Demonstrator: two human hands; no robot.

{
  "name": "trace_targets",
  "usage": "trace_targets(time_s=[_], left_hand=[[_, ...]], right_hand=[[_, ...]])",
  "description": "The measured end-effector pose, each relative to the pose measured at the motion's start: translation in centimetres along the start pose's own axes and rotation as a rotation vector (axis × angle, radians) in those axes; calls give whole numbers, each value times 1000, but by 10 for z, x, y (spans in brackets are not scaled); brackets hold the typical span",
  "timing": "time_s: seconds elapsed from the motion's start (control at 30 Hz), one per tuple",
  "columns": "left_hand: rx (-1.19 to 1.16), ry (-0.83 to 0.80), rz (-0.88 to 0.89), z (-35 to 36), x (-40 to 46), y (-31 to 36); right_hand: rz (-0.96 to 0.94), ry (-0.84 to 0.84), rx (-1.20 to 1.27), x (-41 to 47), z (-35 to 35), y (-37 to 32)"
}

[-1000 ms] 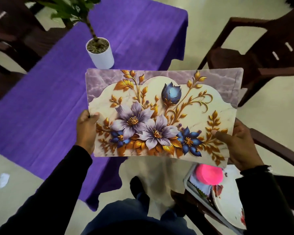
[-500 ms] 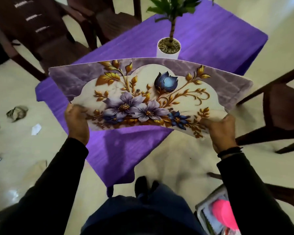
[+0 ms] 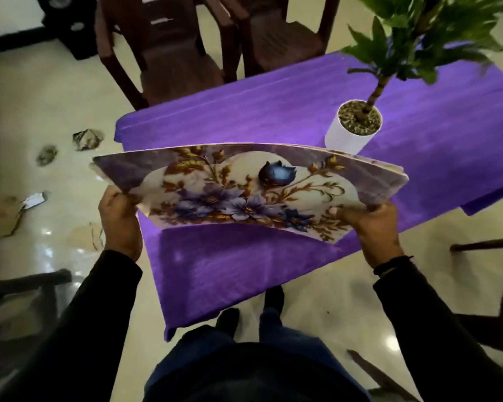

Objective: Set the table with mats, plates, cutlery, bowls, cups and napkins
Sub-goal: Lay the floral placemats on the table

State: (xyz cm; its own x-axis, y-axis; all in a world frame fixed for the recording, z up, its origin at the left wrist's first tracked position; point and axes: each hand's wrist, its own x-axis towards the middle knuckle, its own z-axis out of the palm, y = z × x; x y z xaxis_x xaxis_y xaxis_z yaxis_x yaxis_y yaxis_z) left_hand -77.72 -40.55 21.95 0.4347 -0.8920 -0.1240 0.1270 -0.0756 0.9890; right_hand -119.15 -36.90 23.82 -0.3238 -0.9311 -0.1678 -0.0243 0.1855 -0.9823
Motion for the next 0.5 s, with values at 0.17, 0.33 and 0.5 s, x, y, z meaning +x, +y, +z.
trace_targets(time_s=[0.17,0.33,0.5], left_hand=[[-37,62,34,11,-14,5],[71,201,169,16,-31,23],[628,379,583,50,-55,74]], right_hand=[[51,-107,50,26,1,3],[33,-224,38,37,-1,-9],[-25,-318,29,39,4,-29]])
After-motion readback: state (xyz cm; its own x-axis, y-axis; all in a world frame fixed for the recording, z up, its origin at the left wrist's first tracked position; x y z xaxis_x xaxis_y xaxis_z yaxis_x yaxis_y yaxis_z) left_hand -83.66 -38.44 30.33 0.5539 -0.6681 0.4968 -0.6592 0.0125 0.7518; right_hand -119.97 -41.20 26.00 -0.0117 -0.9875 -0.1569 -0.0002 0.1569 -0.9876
